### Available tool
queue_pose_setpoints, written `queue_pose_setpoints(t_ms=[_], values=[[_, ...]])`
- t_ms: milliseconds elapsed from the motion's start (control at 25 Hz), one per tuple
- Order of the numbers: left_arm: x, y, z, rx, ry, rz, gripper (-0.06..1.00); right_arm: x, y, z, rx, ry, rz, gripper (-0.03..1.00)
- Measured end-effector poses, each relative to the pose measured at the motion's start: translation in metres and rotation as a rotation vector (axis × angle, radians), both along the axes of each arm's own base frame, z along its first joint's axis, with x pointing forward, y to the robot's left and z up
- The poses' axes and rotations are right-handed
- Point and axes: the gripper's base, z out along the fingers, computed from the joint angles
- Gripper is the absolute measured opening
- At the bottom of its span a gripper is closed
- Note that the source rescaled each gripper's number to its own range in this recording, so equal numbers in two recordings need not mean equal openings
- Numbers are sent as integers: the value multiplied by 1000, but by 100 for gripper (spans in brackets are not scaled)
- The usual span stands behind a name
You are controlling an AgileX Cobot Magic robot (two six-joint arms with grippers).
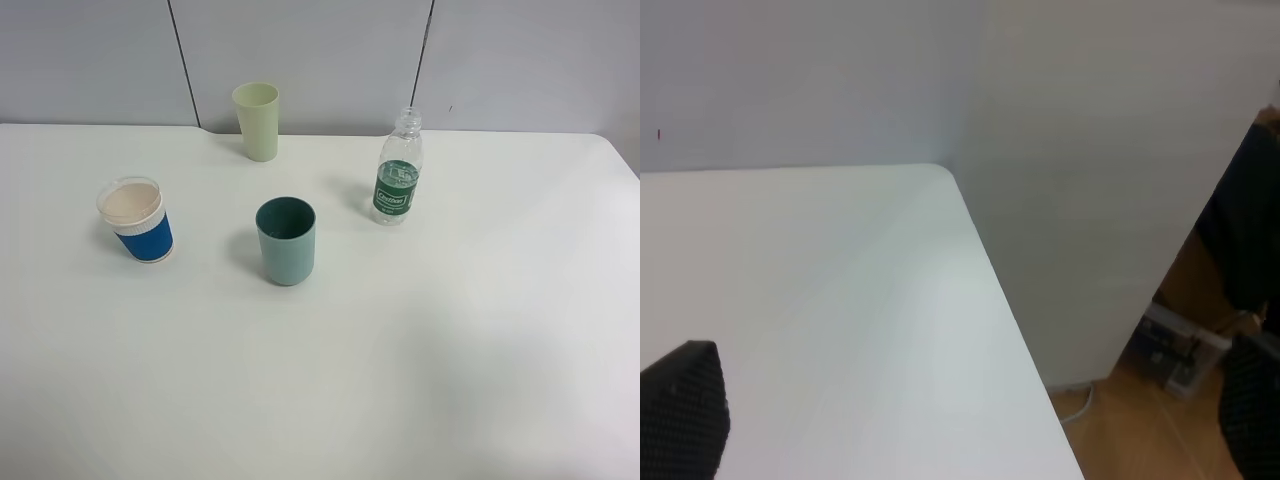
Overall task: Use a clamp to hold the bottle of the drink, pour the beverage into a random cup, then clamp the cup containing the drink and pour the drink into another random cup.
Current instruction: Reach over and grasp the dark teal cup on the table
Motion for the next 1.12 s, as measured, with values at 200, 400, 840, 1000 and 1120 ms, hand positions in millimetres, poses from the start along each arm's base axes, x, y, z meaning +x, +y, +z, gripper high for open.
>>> queue_pose_setpoints(t_ms=[200, 400, 840, 1000, 1120], values=[[0, 0, 0, 0, 0, 0, 100, -20, 2, -10, 23, -75, 10, 100], [0, 0, 0, 0, 0, 0, 100, -20, 5, -42, 92, 44, 24, 100], [0, 0, 0, 0, 0, 0, 100, -7, 19, -71, 162, 189, 162, 100], [0, 0, 0, 0, 0, 0, 100, -7, 20, -71, 174, 188, 172, 100], [0, 0, 0, 0, 0, 0, 100, -7, 20, -71, 175, 187, 171, 100]])
